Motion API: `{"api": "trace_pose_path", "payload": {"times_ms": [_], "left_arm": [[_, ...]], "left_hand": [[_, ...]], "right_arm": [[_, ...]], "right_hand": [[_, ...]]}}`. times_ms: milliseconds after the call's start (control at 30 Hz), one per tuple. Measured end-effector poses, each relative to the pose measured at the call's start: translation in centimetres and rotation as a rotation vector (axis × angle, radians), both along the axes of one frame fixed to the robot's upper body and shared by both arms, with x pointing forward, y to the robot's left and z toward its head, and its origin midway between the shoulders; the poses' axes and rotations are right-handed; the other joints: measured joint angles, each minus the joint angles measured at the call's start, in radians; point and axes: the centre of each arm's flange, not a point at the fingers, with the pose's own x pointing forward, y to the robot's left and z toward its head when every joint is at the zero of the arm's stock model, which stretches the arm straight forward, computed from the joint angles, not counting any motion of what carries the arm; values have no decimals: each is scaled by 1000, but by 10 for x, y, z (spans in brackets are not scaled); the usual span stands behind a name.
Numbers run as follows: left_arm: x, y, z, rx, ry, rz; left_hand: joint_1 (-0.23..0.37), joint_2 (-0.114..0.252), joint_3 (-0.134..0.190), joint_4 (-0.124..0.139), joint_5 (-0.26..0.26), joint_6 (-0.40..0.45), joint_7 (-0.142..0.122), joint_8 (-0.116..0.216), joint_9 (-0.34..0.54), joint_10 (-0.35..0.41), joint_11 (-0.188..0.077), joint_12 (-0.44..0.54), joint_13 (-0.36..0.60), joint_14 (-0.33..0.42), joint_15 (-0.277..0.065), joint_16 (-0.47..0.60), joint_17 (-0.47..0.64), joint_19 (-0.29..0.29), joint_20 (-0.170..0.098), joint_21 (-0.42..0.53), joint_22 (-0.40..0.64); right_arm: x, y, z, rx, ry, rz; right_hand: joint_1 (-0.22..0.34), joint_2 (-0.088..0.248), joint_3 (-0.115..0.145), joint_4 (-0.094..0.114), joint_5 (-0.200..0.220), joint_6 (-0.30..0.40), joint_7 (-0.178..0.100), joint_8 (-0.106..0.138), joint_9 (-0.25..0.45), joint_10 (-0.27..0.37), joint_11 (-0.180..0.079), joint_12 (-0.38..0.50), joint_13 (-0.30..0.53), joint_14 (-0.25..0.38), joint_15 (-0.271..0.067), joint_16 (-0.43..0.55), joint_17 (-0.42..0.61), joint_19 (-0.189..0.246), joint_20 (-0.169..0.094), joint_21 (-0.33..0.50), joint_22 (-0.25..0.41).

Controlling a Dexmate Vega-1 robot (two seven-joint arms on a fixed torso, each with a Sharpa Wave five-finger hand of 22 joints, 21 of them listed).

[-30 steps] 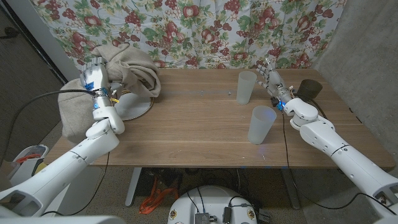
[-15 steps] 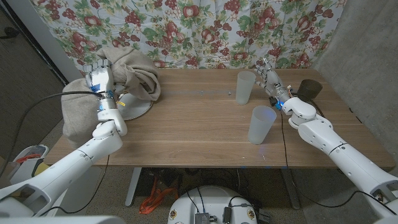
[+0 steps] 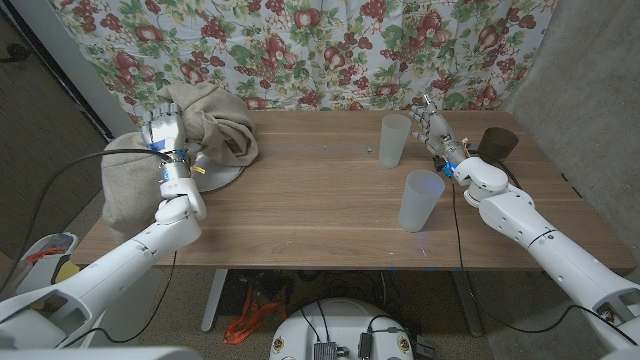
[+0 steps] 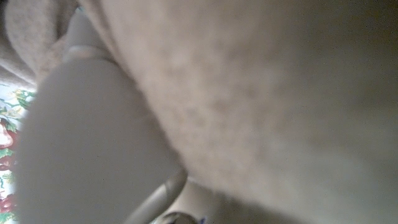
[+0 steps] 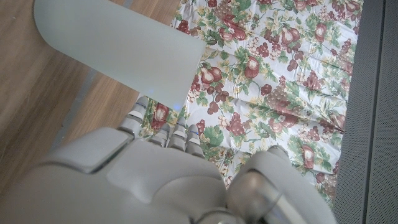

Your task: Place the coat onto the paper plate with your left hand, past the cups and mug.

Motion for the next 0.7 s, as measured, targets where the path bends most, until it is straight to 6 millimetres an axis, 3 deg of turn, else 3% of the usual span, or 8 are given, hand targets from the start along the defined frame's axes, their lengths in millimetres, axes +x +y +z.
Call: {"api": "trace_pose_path", "payload": {"times_ms": [700], "left_arm": [[16,-17,-11,25,48,19]], "left_hand": [[5,-5,1,-1,-8,1,0,12,-33,2,-1,4,0,0,-1,15,0,-39,3,16,4]], "right_arm": [[2,-2,2,-1,-4,12]], "right_hand": [[4,4,0,0,0,0,0,0,0,0,0,0,0,0,0,0,0,0,0,0,0]]}}
